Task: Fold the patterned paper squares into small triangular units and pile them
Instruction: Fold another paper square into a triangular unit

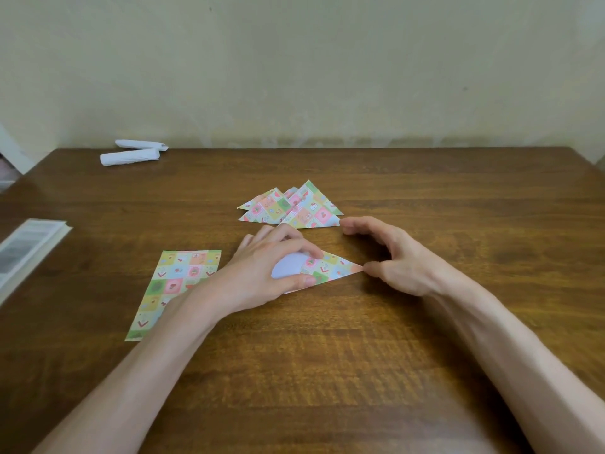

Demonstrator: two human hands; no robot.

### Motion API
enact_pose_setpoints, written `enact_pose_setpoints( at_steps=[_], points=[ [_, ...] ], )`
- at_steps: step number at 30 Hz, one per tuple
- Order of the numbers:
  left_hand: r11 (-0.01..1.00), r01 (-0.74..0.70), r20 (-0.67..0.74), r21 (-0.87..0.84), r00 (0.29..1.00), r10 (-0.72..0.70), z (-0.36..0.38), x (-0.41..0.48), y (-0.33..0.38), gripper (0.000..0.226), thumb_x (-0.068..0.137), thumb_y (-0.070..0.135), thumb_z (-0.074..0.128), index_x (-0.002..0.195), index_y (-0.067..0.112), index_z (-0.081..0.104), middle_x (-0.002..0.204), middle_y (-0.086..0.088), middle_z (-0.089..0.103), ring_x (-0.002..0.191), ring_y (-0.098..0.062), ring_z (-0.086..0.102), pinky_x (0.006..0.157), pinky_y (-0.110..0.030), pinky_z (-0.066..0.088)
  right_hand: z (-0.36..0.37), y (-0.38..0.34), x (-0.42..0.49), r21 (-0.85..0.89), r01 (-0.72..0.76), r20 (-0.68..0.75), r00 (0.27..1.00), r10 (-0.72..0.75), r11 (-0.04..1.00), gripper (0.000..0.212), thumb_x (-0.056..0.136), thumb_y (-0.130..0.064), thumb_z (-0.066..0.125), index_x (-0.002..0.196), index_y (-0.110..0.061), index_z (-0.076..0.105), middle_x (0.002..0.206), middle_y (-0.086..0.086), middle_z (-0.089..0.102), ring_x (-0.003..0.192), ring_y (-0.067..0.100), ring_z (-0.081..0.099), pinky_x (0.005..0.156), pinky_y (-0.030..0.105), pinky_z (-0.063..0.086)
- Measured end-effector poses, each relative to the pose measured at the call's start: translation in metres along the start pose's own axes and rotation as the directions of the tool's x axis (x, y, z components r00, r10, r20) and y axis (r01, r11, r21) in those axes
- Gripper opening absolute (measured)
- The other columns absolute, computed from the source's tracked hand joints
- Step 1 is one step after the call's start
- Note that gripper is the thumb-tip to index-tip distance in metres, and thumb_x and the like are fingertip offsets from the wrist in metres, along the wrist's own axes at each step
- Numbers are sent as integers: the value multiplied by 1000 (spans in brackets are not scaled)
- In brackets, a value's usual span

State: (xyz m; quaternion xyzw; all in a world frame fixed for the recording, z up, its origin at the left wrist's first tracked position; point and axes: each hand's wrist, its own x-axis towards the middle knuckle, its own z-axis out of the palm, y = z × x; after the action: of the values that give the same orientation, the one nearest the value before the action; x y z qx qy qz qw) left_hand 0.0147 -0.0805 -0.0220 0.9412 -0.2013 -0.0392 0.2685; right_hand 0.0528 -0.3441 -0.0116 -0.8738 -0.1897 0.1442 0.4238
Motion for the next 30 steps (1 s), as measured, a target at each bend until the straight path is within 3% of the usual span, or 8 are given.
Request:
enact_pose_setpoints(
  at_steps=[5,9,12,15,19,23,27,30],
  points=[
    [999,-30,87,-17,996,31,-11,-5,-8,40,93,53,67,131,57,58,129,32,42,133,4,31,111,-34,28,1,5,1,-5,-2,-10,1000,2,1000,80,80,14,60,144,-33,52,140,-15,57,139,2,44,124,32,30],
    [999,-45,66,-22,997,46,-10,-5,-9,40,92,53,69,131,56,59,129,33,42,133,5,32,109,-32,28,6,8,1,-56,32,-38,999,-34,998,66,88,-6,71,140,-41,52,141,-20,54,140,4,42,123,42,30],
    [999,-39,81,-17,996,40,-10,-4,-10,41,92,54,68,132,55,59,130,34,42,132,8,30,108,-28,27,8,9,1,-119,50,-42,998,-55,992,68,89,-9,73,140,-47,48,141,-21,53,140,6,41,122,48,27],
    [999,-49,90,-19,995,51,-11,-5,-13,41,92,54,68,132,56,59,131,34,42,134,6,31,108,-25,25,6,9,1,-93,46,-28,998,-48,995,68,89,-8,73,139,-48,49,140,-23,52,140,4,41,123,44,28],
    [999,-48,90,-23,995,49,-12,-5,-15,40,91,55,69,131,56,61,132,32,44,133,5,32,109,-26,25,2,7,0,-27,43,4,999,-43,999,69,88,4,70,145,-30,52,143,-14,55,139,3,44,123,32,30],
    [999,-38,117,-25,992,40,-15,-5,-16,41,91,56,68,131,56,60,134,34,43,135,6,32,108,-25,24,-2,5,0,-31,27,33,999,-26,999,73,88,9,67,146,-32,51,143,-16,55,139,0,43,115,10,28],
    [998,-41,135,-37,990,46,-18,-6,-15,41,92,55,67,132,55,60,134,35,42,135,10,30,108,-23,23,-1,7,0,-34,22,27,999,-21,999,73,88,9,64,145,-34,52,147,-17,52,142,0,40,124,28,28],
    [998,-47,160,-51,986,54,-21,-7,-14,41,95,46,69,133,55,59,136,36,42,139,6,31,113,-29,22,1,4,-2,2,36,2,999,-36,999,71,86,12,64,141,-33,57,146,-15,54,140,-1,43,123,30,30]
  ],
)
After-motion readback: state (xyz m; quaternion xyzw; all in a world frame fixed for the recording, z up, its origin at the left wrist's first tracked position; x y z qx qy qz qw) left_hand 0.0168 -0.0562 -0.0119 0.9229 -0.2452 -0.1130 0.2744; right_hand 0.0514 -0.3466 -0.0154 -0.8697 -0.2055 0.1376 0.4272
